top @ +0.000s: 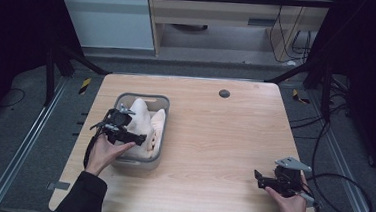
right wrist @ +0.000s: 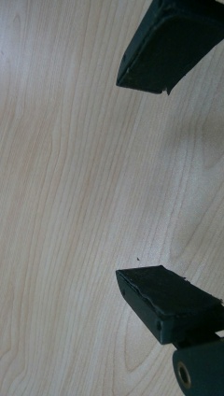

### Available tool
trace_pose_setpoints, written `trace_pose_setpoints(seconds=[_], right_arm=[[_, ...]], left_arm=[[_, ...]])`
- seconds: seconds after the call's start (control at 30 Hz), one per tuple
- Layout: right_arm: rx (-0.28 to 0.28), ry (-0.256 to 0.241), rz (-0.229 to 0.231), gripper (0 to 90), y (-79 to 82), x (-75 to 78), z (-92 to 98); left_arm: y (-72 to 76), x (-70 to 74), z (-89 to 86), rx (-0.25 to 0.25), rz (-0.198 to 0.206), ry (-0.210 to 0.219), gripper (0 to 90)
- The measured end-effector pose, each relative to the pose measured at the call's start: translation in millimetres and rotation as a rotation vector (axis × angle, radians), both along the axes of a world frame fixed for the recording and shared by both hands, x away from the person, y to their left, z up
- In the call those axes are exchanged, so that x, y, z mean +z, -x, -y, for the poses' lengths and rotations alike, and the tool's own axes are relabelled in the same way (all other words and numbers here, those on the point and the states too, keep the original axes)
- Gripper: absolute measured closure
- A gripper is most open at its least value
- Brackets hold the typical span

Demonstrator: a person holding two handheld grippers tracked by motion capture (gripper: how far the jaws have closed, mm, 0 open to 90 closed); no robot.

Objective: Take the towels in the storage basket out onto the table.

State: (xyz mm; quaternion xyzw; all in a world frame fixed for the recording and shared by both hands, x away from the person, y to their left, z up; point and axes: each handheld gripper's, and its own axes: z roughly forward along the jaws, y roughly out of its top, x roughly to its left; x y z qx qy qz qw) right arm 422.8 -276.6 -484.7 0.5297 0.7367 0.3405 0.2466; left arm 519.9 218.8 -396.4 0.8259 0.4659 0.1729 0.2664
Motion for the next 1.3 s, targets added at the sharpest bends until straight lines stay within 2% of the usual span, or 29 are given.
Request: trace_pose_setpoints(seconds=[0.3,0.63,0.77,0.83,0.9,1.1,1.3], right_arm=[[0.005,0.013,-0.02,6.3,-1.5,-1.7,-1.1],[0.004,0.019,-0.027,6.3,-1.7,-1.9,-1.4],[0.006,0.023,-0.026,6.3,-1.7,-1.9,-1.2],[0.005,0.023,-0.03,6.3,-1.7,-1.9,-1.1],[0.005,0.023,-0.031,6.3,-1.7,-2.0,-1.2],[0.008,0.027,-0.038,6.2,-1.6,-2.3,-1.8],[0.01,0.028,-0.048,5.8,-2.3,-3.2,-2.5]], left_arm=[[-6.7,-14.9,1.1,0.005,-0.049,0.001,6.8],[-8.1,-23.4,2.9,0.012,-0.06,-0.015,11.5],[-8.7,-26.6,4.4,0.02,-0.073,-0.019,19.4],[-8.3,-27.5,4.5,0.024,-0.077,-0.018,28.7],[-8.2,-27.9,4.2,0.031,-0.084,-0.017,32.1],[-8.7,-27.4,1.5,0.051,-0.114,-0.011,55.6],[-7.2,-26.4,1.3,0.054,-0.108,-0.022,67.0]])
